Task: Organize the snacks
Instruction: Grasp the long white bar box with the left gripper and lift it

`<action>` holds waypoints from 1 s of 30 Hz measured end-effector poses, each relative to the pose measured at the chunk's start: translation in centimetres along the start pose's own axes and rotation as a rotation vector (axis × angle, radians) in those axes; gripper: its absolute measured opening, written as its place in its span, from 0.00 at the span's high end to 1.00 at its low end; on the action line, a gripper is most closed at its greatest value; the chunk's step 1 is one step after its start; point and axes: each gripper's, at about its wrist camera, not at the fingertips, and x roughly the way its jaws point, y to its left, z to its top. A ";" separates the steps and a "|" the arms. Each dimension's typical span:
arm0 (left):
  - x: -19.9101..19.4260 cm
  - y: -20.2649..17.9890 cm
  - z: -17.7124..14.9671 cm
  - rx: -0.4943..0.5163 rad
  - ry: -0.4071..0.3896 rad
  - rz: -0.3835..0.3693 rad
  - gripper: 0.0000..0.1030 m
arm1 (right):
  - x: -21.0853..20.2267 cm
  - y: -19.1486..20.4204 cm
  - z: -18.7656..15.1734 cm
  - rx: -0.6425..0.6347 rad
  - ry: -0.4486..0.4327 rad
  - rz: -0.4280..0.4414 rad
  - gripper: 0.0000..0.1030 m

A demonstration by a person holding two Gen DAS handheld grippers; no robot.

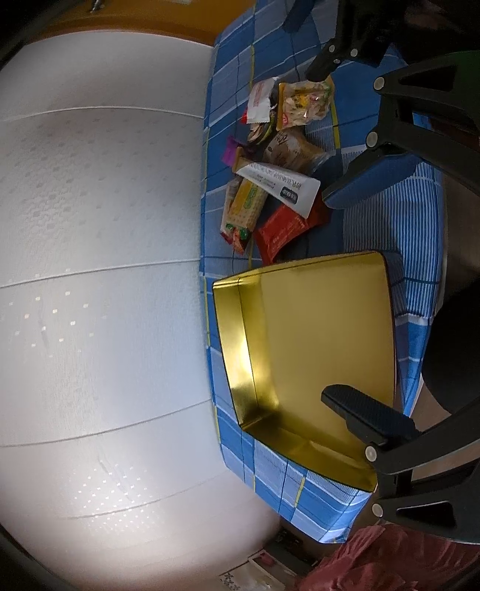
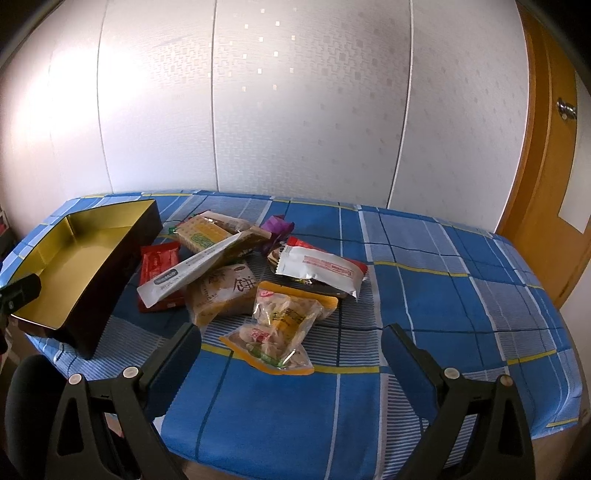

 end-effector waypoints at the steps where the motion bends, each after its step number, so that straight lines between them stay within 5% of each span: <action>1: 0.2 -0.1 0.0 0.004 0.008 -0.007 0.06 | 0.1 -0.2 0.0 0.006 0.002 0.000 0.03; 6: 1.1 -0.9 0.6 0.026 0.032 -0.046 0.07 | 0.5 -1.5 -0.2 0.036 0.011 0.018 0.03; 13: 4.7 -3.4 4.0 0.107 0.120 -0.213 0.43 | 1.4 -3.7 -0.6 0.100 0.039 0.035 0.03; 28: 15.1 -13.0 6.6 0.304 0.287 -0.317 0.38 | 2.4 -5.7 -1.5 0.121 0.060 0.061 0.11; 30: 15.8 -13.3 6.4 0.294 0.284 -0.315 0.49 | 2.5 -5.8 -1.5 0.124 0.063 0.068 0.20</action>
